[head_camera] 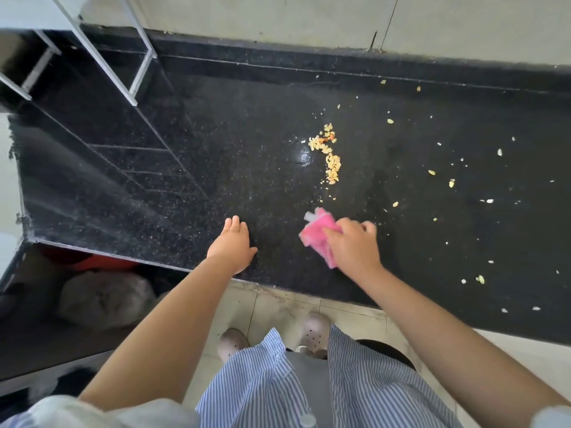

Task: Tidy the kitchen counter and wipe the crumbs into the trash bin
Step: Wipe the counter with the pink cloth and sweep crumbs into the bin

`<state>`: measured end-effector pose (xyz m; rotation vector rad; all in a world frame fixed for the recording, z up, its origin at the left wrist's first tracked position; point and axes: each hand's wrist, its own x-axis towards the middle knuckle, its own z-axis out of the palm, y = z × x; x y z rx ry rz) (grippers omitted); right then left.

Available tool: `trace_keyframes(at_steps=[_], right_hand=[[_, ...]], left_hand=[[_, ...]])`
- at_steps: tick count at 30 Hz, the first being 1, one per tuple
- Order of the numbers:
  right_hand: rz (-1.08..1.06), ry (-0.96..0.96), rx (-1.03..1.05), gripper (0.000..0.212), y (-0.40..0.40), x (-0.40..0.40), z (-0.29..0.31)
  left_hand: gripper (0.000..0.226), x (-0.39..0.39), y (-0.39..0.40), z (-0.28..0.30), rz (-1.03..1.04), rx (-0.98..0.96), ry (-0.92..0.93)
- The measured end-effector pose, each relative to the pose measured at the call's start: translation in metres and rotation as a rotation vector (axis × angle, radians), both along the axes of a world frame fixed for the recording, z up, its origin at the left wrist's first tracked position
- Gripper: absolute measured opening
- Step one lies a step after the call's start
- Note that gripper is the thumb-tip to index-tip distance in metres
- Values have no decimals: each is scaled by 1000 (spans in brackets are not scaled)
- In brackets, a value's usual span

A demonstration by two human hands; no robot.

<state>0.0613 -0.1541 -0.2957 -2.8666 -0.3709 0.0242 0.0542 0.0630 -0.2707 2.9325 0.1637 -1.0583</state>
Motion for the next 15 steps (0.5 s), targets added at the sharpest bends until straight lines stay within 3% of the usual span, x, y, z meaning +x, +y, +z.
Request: trace_keyframes(at_steps=[2,4,8,11,15], right_hand=[[-149,98,-26,19,-25,19,4],[-176,72,-73,13,-41,33,6],[-24,-191,27,19,-29,33,15],[55,-22,95,53,18,30,21],[135,103,150,36,72,46,-4]], left_hand=[[61,0,0,-1,1,7,4],[62,0,1,-1,-1,13,13],[63,1,4,1,-26,15,32],[62,2,8,5,-55,9,54],[61,7,14,12,-122,15,100]])
